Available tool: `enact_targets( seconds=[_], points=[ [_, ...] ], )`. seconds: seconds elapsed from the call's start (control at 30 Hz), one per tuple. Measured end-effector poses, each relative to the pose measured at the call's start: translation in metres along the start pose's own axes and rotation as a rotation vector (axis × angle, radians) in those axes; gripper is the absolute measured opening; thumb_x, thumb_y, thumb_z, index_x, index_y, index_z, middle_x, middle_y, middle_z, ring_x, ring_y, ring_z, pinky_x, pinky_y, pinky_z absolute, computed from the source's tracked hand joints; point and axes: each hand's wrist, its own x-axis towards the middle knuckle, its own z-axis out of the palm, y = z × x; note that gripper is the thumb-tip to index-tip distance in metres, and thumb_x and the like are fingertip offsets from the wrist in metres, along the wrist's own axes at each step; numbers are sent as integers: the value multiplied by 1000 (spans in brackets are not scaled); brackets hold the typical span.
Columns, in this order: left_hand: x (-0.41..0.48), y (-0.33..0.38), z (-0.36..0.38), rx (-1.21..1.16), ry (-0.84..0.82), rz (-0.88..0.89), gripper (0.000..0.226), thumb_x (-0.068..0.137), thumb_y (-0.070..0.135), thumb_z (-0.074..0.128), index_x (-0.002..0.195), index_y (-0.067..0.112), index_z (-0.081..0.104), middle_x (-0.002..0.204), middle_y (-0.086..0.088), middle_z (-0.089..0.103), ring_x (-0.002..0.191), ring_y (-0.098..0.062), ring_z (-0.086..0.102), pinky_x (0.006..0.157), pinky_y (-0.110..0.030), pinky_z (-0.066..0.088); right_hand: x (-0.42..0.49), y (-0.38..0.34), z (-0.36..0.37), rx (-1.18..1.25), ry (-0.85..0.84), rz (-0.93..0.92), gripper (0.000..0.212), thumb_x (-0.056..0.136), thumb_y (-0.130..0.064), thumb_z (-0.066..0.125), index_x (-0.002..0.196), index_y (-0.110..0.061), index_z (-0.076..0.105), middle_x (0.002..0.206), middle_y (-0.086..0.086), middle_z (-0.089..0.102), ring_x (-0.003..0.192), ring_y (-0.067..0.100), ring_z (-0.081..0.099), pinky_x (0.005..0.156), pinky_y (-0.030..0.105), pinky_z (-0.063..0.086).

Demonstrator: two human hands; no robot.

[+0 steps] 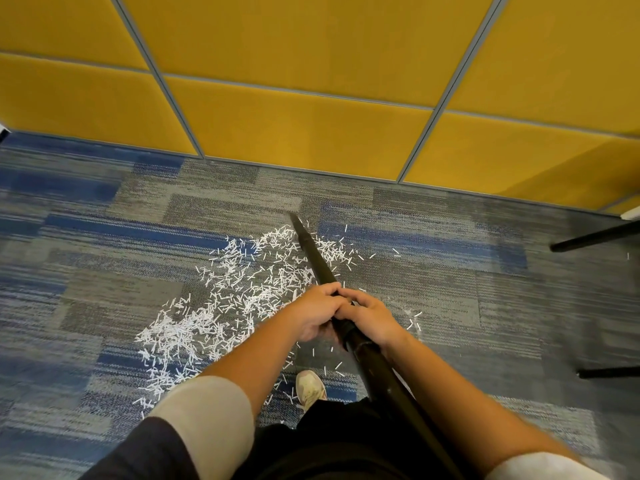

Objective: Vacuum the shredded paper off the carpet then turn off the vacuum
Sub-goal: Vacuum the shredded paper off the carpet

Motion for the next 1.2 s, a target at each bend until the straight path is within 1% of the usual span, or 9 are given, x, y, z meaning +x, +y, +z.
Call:
enact_targets(
  seconds=[0.07,0.13,0.27,0.6,0.67,0.8,0.87,0.93,1.2],
  points=[
    [-1,-1,5,15,-14,-6,56,92,-4,45,141,23,39,95,3,57,63,-14,54,51,-28,49,-5,2,-4,6,5,0,45,82,4,58,122,-17,56,74,17,62,38,19,56,37,23,46],
    [-2,-4,9,58,-30,-10,61,93,-3,45,147,20,30,96,2,57,60,-15,54,45,-27,49,-11,5,-7,9,6,-3,43,83,4,56,120,-18,56,72,16,62,38,19,56,37,24,46],
    [-8,-10,16,96,-44,-26,65,92,-4,44,149,20,26,98,-2,58,60,-14,54,53,-29,50,-19,15,-11,27,5,-3,45,84,6,55,124,-14,55,74,16,61,38,17,57,37,23,45],
    [-8,-28,22,155,-62,-28,67,89,-3,44,149,22,25,116,-14,58,57,-14,50,45,-25,45,-36,28,-14,88,49,19,41,82,5,56,115,-19,59,75,15,63,38,18,57,37,23,46],
    [-8,-28,23,142,-83,-26,61,90,-1,45,144,25,33,114,-13,58,59,-15,50,50,-27,44,-36,29,-15,87,52,16,43,82,5,57,118,-18,59,78,16,63,39,17,58,38,23,46],
    [-11,-26,29,127,-133,-14,26,94,2,46,93,27,53,101,-8,57,54,-15,51,47,-25,42,-36,33,-20,87,69,9,44,82,4,57,118,-20,59,78,17,63,41,21,58,39,24,46],
    [-3,-29,31,147,-114,-10,38,93,5,48,127,25,50,109,-13,60,54,-17,51,47,-28,38,-37,33,-24,92,78,12,42,82,4,57,115,-21,59,78,17,64,43,21,58,40,24,47],
    [4,-32,33,165,-94,-18,60,93,7,49,147,24,30,117,-14,59,55,-18,51,50,-28,39,-37,33,-26,100,79,18,42,83,4,57,116,-22,58,80,18,64,45,22,59,40,25,48],
    [9,-29,43,196,-108,-19,64,91,5,49,148,26,28,122,-15,60,56,-17,51,51,-29,38,-37,34,-35,92,127,3,47,82,3,58,124,-17,58,87,17,64,46,19,60,41,23,46]
  ],
)
